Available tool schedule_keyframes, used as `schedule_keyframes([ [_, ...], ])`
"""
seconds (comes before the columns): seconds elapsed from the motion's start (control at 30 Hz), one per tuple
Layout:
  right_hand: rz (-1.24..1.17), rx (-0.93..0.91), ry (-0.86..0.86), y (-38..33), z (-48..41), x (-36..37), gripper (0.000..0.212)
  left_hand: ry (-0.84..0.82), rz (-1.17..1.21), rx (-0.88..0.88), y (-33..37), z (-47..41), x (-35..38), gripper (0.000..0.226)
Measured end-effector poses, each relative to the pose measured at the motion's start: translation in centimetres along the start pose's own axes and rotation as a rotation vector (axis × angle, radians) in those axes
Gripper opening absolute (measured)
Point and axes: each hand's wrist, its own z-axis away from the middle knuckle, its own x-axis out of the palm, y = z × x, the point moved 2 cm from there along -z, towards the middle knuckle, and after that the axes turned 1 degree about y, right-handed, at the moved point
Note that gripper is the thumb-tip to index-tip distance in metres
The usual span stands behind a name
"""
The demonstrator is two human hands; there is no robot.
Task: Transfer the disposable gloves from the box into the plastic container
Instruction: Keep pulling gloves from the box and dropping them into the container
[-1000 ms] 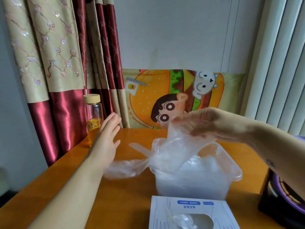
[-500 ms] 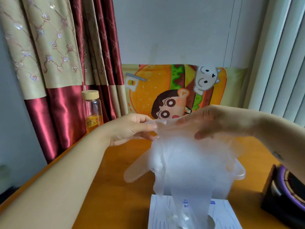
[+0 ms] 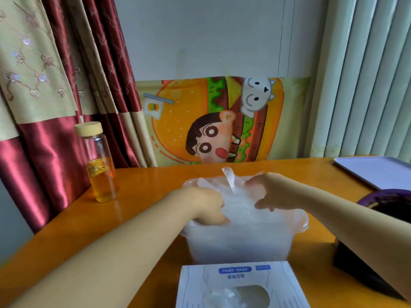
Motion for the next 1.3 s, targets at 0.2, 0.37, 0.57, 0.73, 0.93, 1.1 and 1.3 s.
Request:
schedule_keyframes([
  [0.2, 0.384, 0.023, -0.040, -0.8, 0.7, -0.4, 0.066, -0.125, -0.017, -0.073, -0.4, -2.4, 0.8, 0.056],
  [0.37, 0.548, -0.108, 0.144, -2.8, 0.7, -0.8, 0.055, -0.189, -0.057, -0.115, 0.0, -3.7, 1.2, 0.054],
  [0.57, 0.397, -0.018, -0.419, -1.1, -2.0, 4.2, 0.076, -0.294, -0.083, -0.082, 0.7, -5.3, 3.5, 0.044],
  [0.73, 0.355, 0.022, -0.518, -0.4, -2.4, 5.3, 0.053, -0.313, -0.051, -0.044, 0.5, -5.4, 4.1, 0.039],
  [0.93, 0.282, 0.057, -0.500, -0.4, -2.1, 4.8, 0.056, -0.191, -0.013, -0.001, -0.4, -2.4, 0.9, 0.052],
  [1.1, 0.268, 0.025, -0.435, -1.1, -0.9, 3.8, 0.068, 0.034, 0.124, 0.031, -2.3, 3.3, -1.6, 0.041],
  [1.3, 0.262, -0.081, -0.161, -2.2, 1.6, 0.9, 0.046, 0.261, 0.247, -0.001, -3.6, 8.0, -0.7, 0.034],
])
